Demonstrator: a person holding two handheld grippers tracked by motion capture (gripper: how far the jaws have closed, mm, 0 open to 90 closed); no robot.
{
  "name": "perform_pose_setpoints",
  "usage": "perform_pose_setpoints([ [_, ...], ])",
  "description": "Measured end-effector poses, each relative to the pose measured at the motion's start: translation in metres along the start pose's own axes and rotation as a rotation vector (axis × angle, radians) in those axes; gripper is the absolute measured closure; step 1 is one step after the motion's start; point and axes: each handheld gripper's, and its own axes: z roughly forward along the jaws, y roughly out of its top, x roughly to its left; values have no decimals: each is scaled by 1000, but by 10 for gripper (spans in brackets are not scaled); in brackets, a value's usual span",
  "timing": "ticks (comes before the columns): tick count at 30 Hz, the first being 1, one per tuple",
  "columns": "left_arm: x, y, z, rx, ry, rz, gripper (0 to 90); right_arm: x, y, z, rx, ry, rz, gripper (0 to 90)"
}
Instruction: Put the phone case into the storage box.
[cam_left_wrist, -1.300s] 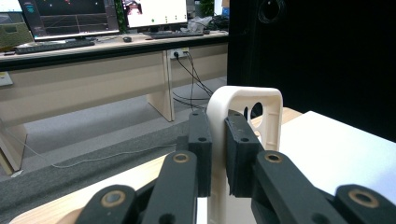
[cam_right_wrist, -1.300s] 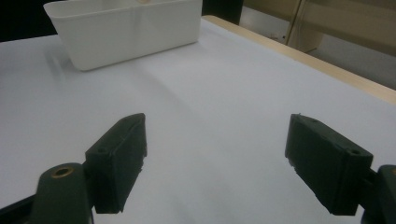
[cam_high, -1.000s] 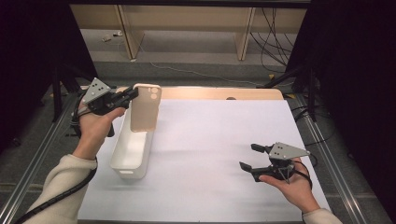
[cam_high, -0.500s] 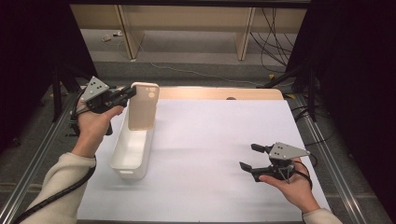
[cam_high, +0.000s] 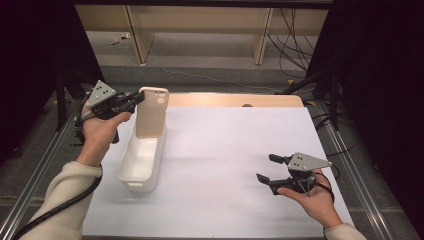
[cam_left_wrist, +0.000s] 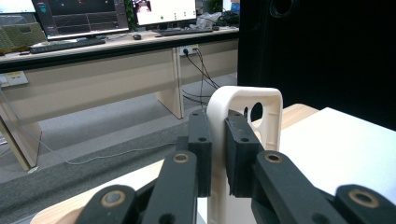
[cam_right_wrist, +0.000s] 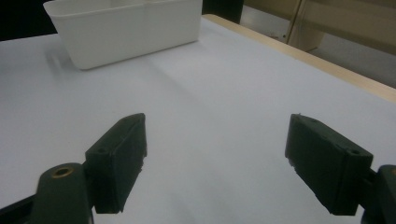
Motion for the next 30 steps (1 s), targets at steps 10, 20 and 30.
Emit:
perform_pose_setpoints([
  [10,3,-1,1,12,8,-12,820,0,0,0,-1,0,-1,220],
  [20,7,-2,2,16,15,-9,820,0,0,0,-2,0,-1,220],
  [30,10,-2,5,19,21,-7,820,0,0,0,1,0,0,219],
])
